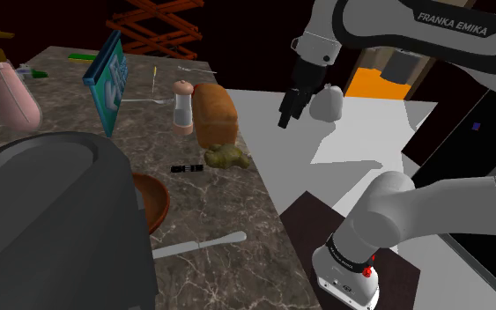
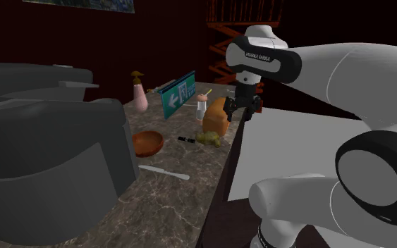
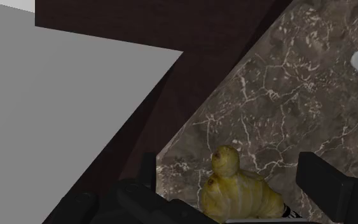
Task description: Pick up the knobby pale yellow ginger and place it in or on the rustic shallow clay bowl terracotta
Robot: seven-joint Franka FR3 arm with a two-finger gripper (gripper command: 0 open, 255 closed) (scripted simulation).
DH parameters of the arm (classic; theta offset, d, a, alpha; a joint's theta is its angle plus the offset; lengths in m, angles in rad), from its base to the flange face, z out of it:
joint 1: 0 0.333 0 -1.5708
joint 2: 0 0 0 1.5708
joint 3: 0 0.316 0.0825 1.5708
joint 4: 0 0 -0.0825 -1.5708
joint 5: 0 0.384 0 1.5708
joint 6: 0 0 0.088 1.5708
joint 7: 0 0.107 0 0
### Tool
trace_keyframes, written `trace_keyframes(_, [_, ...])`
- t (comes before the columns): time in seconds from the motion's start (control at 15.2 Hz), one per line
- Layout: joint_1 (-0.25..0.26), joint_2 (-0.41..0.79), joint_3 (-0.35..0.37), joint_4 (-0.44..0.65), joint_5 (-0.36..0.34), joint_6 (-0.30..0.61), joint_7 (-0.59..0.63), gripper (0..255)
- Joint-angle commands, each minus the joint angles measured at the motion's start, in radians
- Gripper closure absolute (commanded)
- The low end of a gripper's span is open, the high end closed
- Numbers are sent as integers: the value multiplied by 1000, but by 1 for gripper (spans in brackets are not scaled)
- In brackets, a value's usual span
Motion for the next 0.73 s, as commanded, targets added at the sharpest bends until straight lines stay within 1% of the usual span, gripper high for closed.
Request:
trace_keyframes(0.0, [0, 0, 0, 0, 0, 0, 0, 0])
trace_keyframes(0.33, [20, 97, 41, -73, 29, 169, 3, 0])
trace_keyframes(0.66, [39, 228, 85, -113, 54, 340, 6, 0])
